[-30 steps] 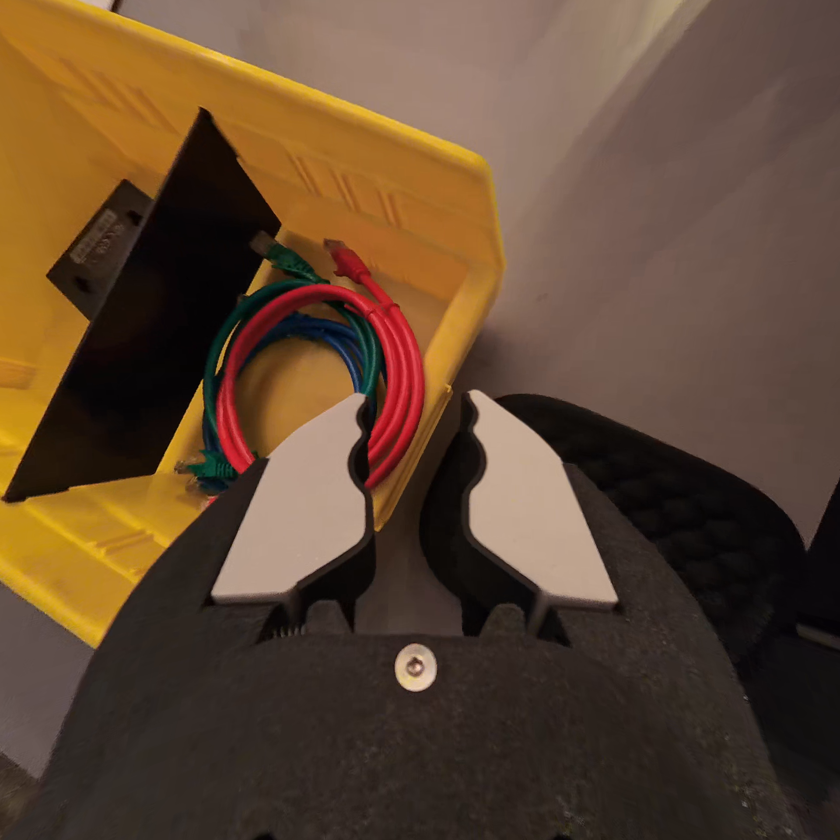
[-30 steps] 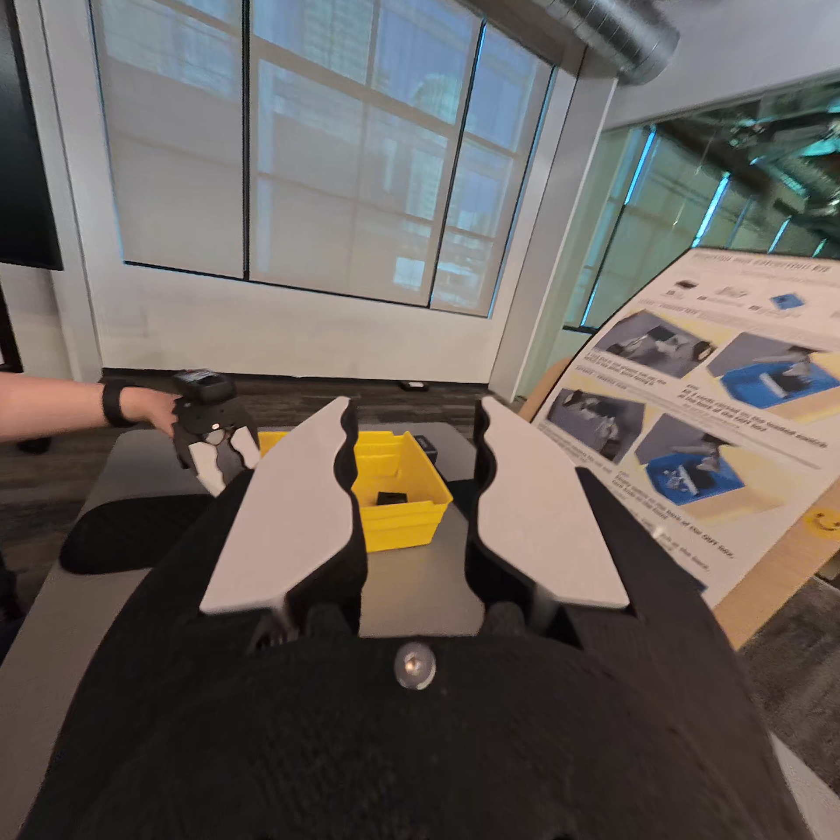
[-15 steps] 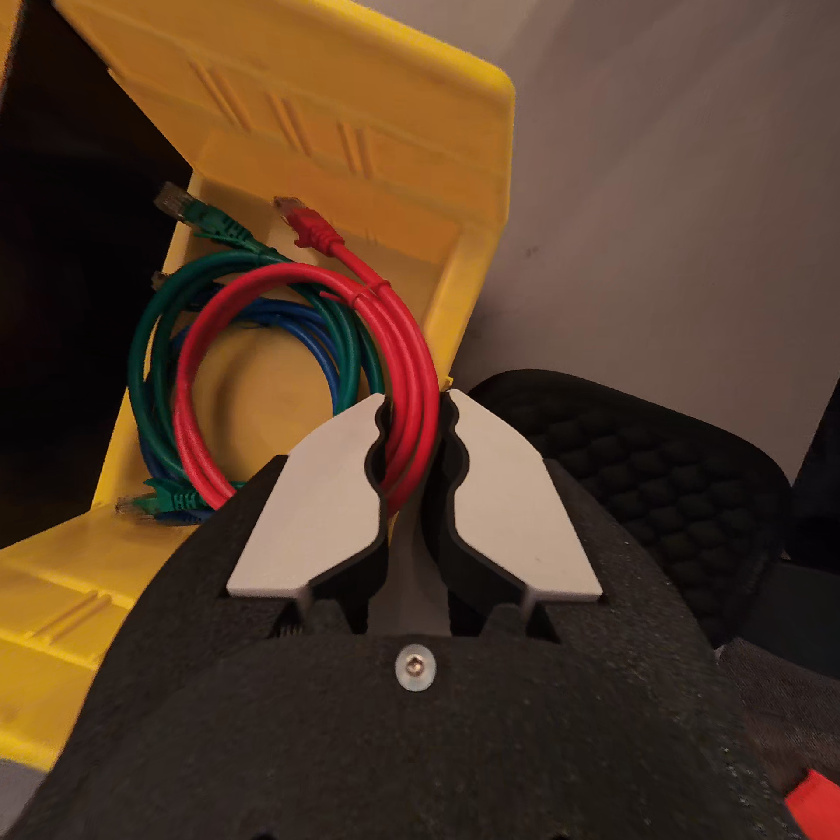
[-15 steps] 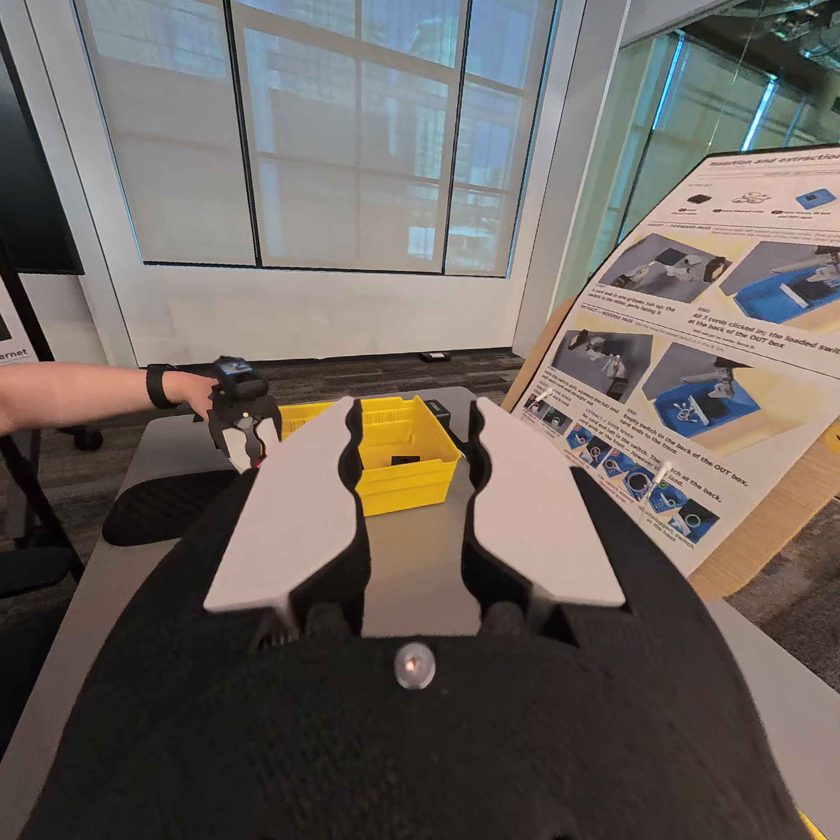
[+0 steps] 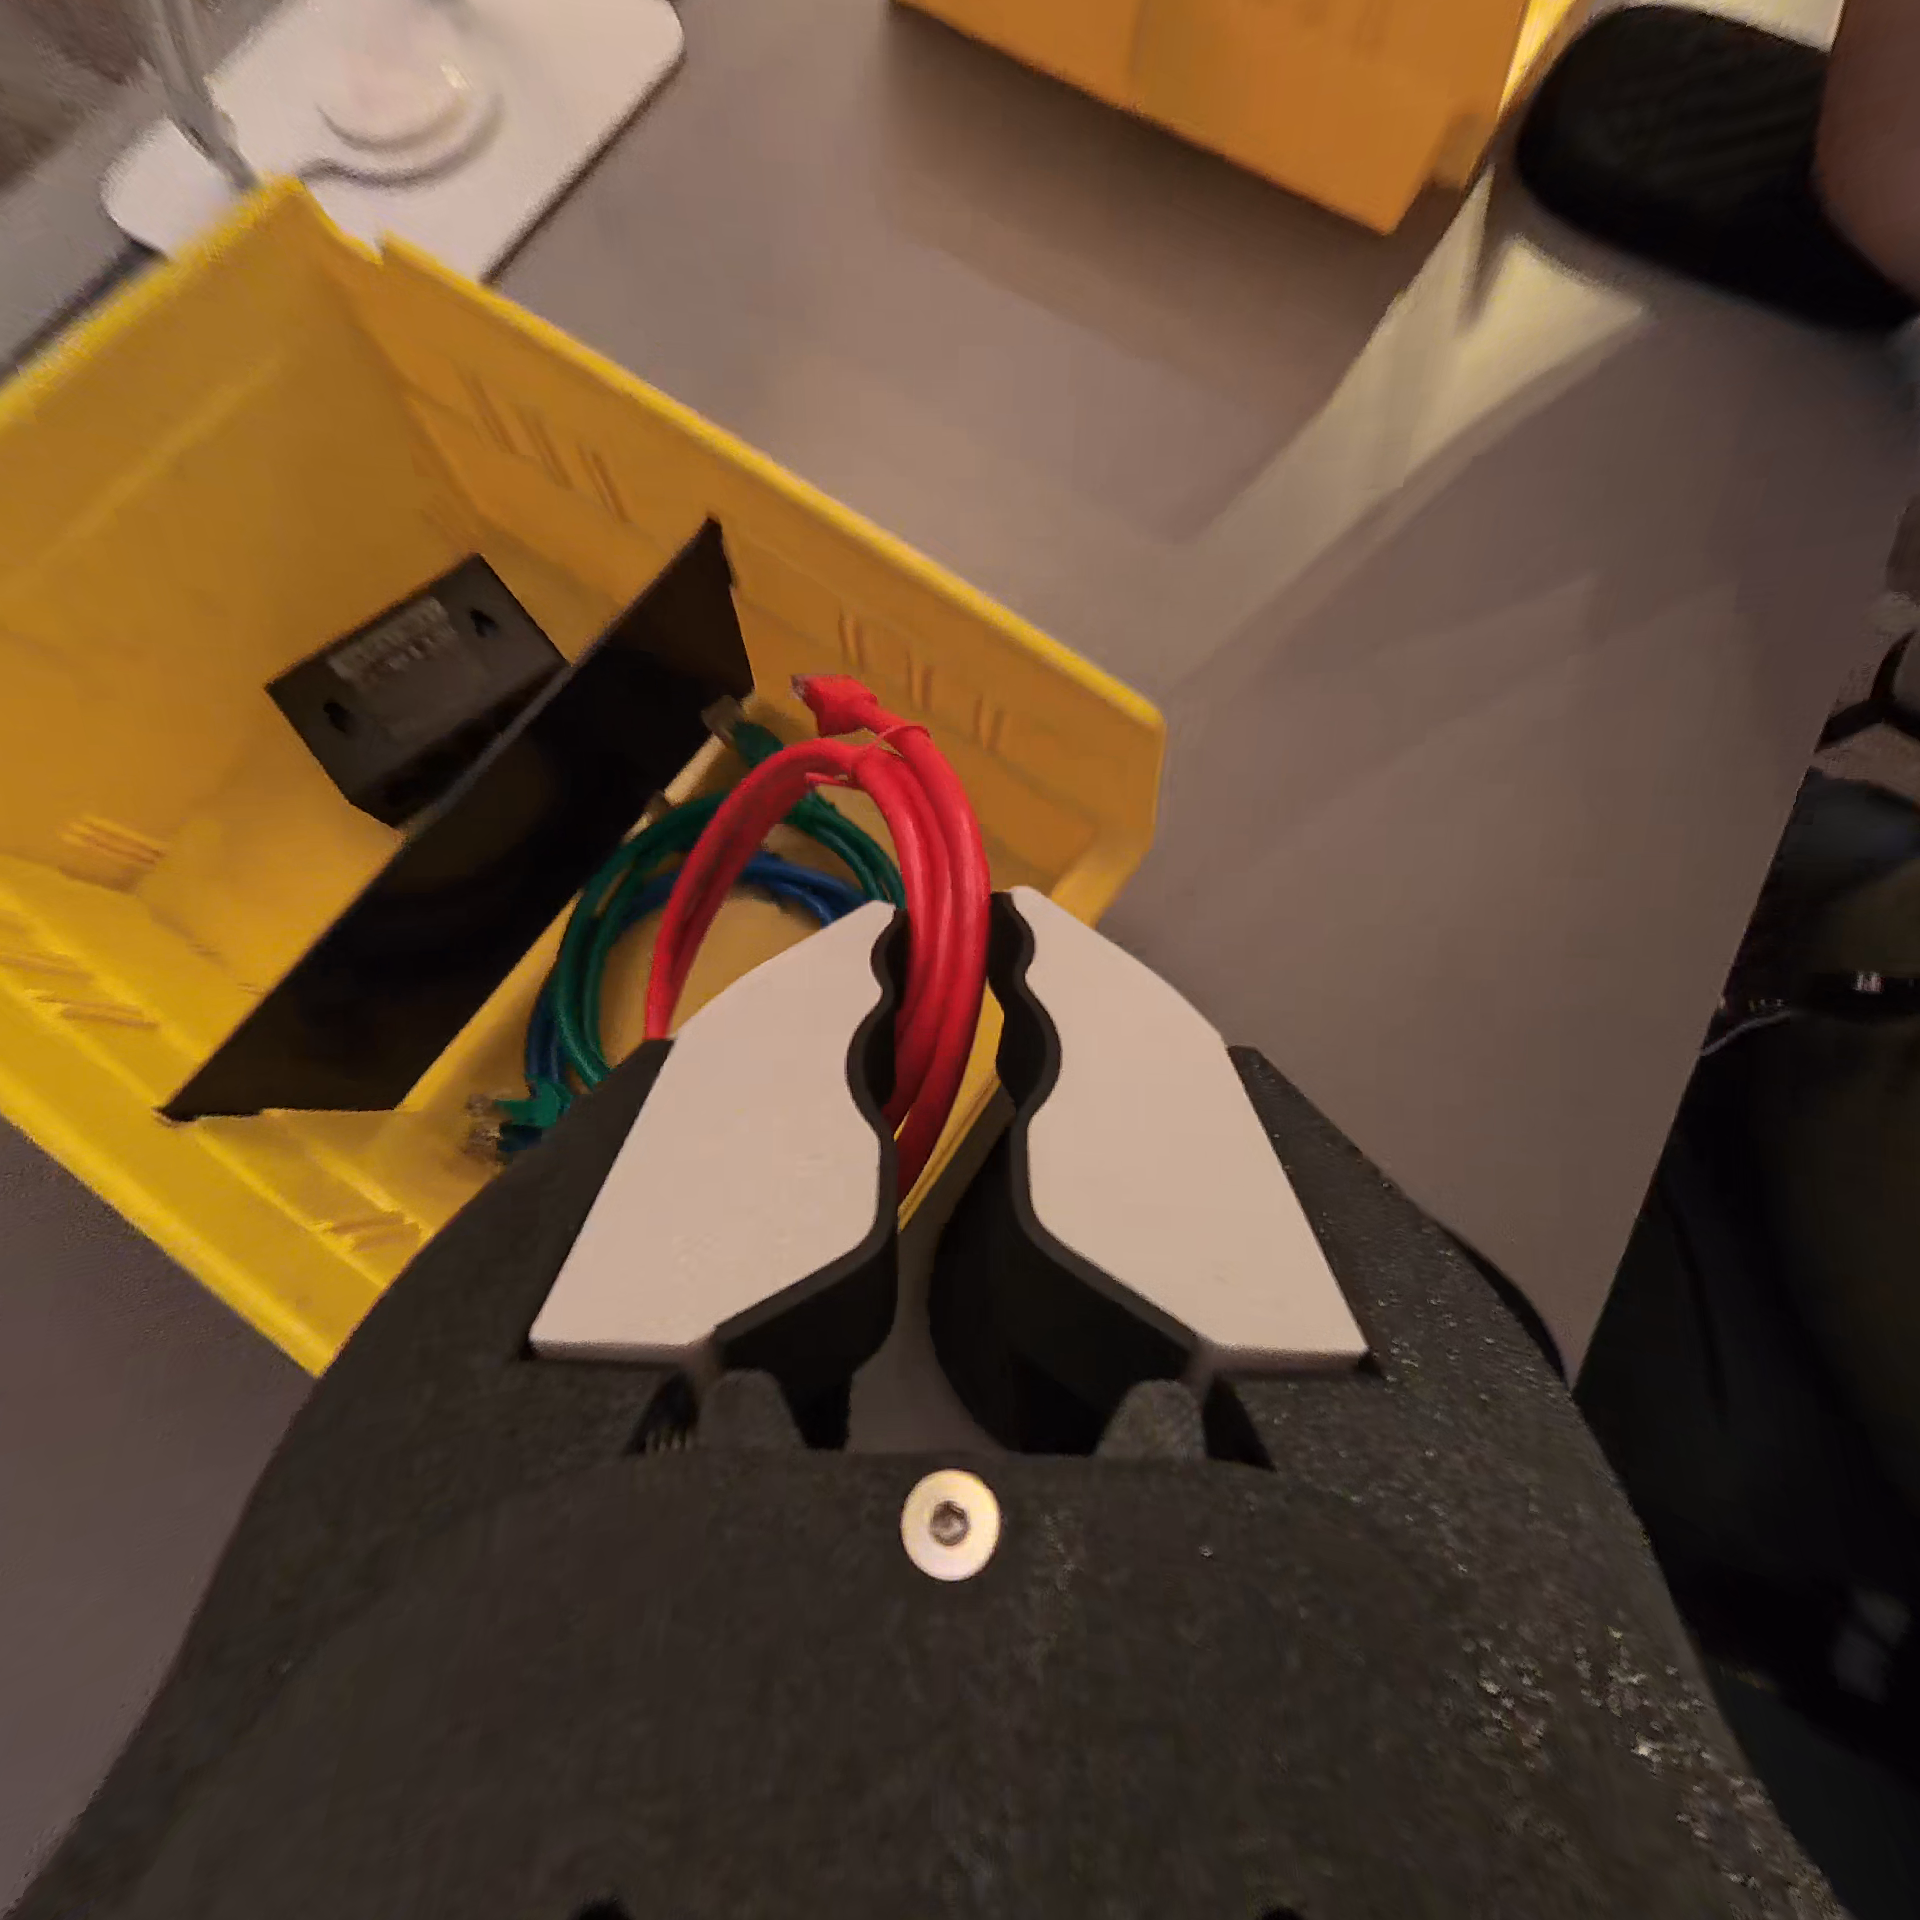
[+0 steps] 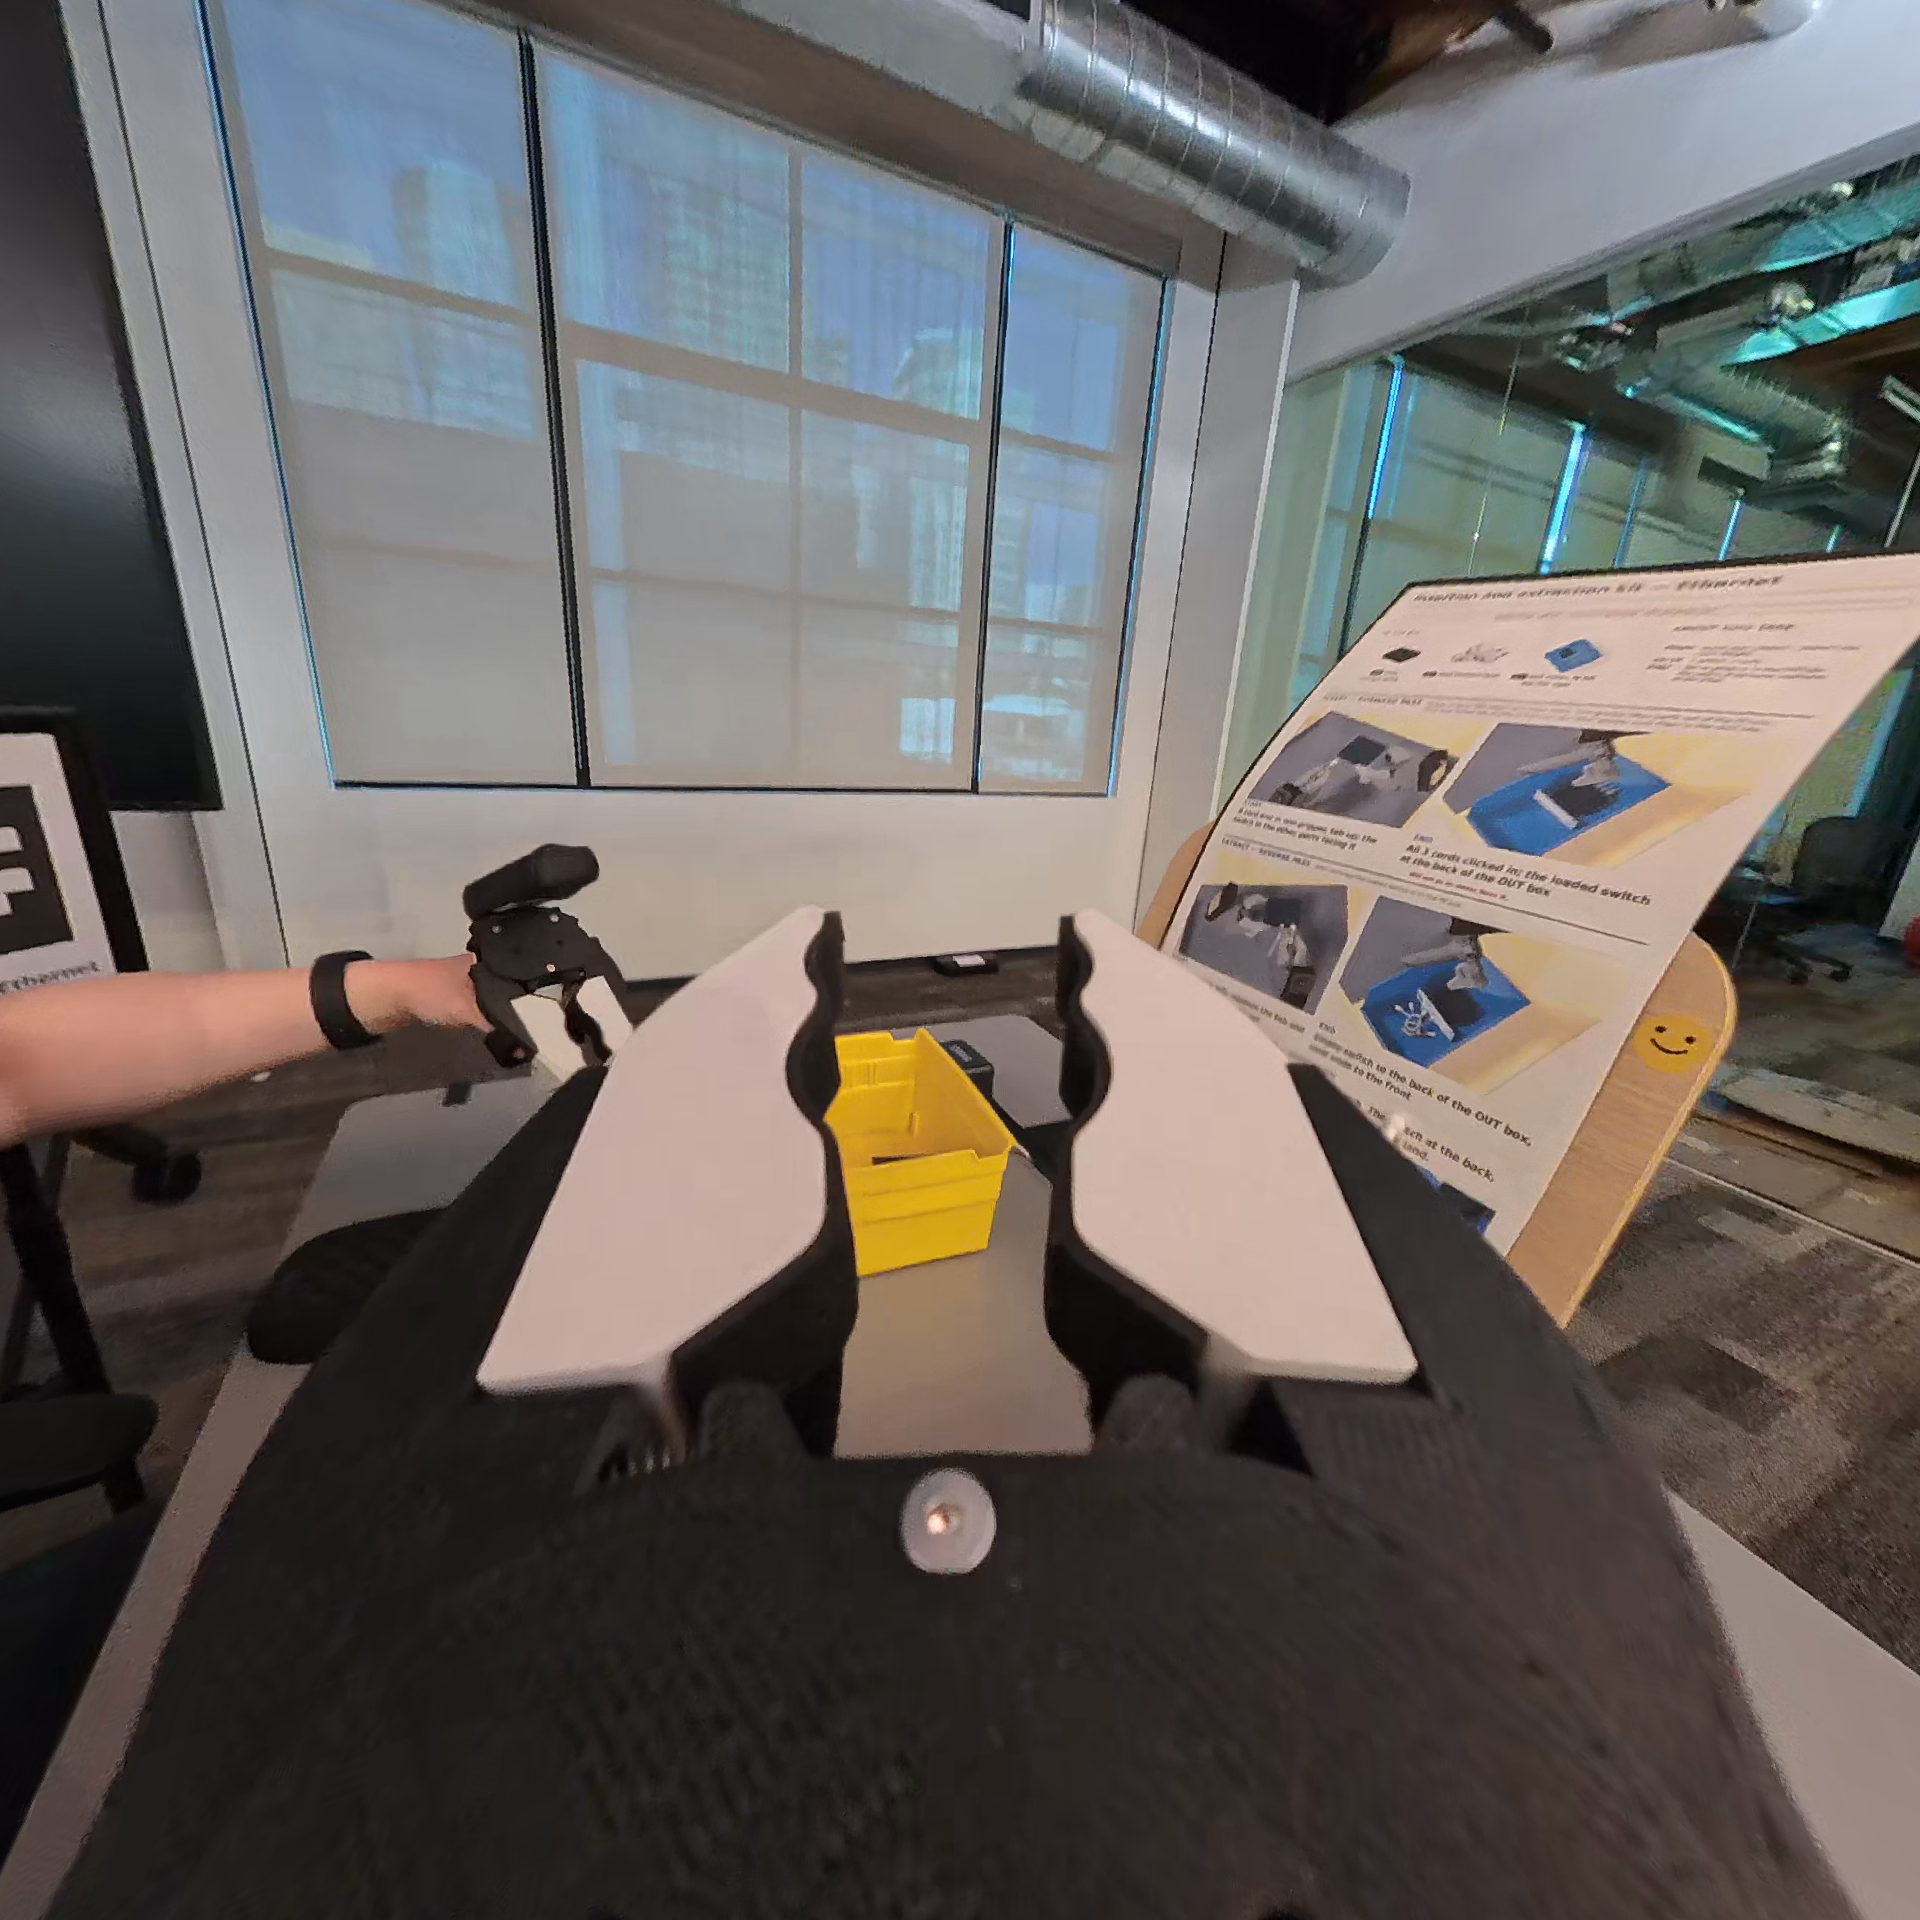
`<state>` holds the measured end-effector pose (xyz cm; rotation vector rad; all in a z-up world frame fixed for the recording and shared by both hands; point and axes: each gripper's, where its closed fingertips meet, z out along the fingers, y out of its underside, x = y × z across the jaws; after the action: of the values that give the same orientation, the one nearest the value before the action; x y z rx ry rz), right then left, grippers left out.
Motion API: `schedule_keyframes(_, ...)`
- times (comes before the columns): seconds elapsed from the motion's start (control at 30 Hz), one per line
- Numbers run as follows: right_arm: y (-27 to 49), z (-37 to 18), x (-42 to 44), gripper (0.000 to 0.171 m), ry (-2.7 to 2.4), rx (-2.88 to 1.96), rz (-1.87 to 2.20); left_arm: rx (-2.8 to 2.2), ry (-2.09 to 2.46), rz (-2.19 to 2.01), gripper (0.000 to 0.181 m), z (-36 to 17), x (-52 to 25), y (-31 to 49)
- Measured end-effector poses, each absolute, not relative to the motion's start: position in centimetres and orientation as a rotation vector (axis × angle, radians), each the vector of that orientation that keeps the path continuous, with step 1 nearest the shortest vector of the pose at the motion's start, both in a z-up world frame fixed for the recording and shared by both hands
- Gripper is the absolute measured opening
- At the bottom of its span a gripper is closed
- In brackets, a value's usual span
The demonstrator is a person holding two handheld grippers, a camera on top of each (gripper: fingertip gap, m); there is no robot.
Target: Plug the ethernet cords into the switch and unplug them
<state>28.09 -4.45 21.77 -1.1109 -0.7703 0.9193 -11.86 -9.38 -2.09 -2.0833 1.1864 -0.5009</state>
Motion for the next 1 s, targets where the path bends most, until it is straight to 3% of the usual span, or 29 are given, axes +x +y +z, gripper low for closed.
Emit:
schedule_keyframes(0.3, -6.2, 23.4, 31.1, 0.037, -0.704, -1.017, 0.961, -1.855, 1.309, -0.289, 0.008, 5.9, -2.1, -10.5)
schedule_keyframes(0.47, -6.8, 23.5, 31.4, 0.037, -0.713, -1.008, 0.947, -1.755, 1.434, -0.243, 0.008, 7.0, 5.6, -10.6)
schedule_keyframes(0.6, -6.9, 23.5, 32.0, 0.037, -0.707, -1.009, 0.93, -1.691, 1.448, -0.203, 0.007, 3.8, 10.9, -9.5)
schedule_keyframes(0.8, -7.7, 23.8, 33.7, 0.035, -0.685, -0.979, 0.924, -1.72, 1.504, -0.062, 0.007, -5.5, 14.7, -8.3)
schedule_keyframes(1.0, -8.0, 24.0, 35.1, 0.034, -0.666, -0.947, 0.963, -1.869, 1.503, -0.271, 0.007, -9.9, 17.2, -10.2)
